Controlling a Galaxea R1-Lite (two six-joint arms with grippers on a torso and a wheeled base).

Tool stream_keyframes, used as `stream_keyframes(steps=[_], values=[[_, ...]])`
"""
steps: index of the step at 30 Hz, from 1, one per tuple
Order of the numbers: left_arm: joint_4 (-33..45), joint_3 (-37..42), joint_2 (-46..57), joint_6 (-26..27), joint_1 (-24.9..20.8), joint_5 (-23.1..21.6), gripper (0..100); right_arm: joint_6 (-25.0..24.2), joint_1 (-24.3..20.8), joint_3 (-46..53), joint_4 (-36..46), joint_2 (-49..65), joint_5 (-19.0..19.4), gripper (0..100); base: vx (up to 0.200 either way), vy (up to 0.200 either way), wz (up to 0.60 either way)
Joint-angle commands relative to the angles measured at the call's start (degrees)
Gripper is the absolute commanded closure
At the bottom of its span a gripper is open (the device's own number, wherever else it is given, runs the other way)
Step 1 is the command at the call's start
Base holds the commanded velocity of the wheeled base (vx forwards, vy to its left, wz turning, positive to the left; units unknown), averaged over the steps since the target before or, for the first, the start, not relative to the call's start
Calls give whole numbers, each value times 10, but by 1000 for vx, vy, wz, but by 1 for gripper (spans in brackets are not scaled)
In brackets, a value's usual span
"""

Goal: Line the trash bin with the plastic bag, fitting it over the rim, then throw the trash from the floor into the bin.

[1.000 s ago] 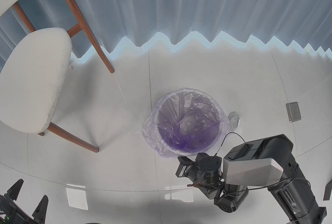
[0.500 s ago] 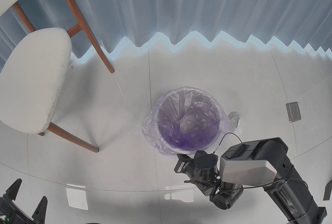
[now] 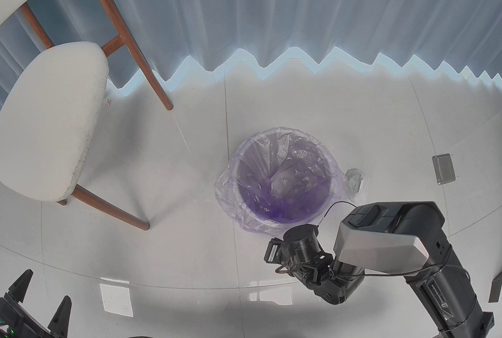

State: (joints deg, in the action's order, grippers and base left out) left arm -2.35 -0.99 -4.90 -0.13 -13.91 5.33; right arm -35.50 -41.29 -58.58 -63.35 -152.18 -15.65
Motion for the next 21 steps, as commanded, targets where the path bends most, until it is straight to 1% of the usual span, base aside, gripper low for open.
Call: stream_keyframes(steps=[1, 3, 7, 9, 10, 11, 12, 13, 15, 17, 21], values=[[0, 9, -3, 0, 0, 0, 0, -10, 0, -31, 59, 26, 0, 100, 0, 0, 0], [0, 9, -3, 0, 0, 1, 0, -13, 0, -41, 93, 30, 0, 100, 0, 0, 0], [-2, 9, -3, 0, 0, 1, 0, -20, -4, -37, 89, 30, -1, 100, 0, 0, 0], [-4, 9, -3, -3, -1, -1, 0, -23, -11, -17, 50, 32, -10, 100, 0, 0, 0], [-4, 9, -3, -2, -1, -3, 0, -30, -18, 3, 15, 40, -16, 100, 0, 0, 0], [-4, 9, -3, -2, -1, -4, 0, -33, -20, 10, 4, 44, -17, 100, 0, 0, 0], [-3, 9, -3, 3, -1, -10, 0, -55, -35, 54, -44, 77, -16, 100, 0, 0, 0], [-3, 9, -3, 4, -1, -23, 0, -69, -45, 78, -57, 101, -14, 100, 0, 0, 0], [-2, 9, -3, 6, -1, -49, 0, -87, -57, 106, -57, 160, -2, 100, 0, 0, 0], [-2, 8, -3, 5, -1, -66, 0, -95, -61, 130, -48, 219, 11, 100, 0, 0, 0], [3, -10, -7, 4, -11, -106, 0, -104, -61, 181, 16, 311, 22, 100, 0, 0, 0]])
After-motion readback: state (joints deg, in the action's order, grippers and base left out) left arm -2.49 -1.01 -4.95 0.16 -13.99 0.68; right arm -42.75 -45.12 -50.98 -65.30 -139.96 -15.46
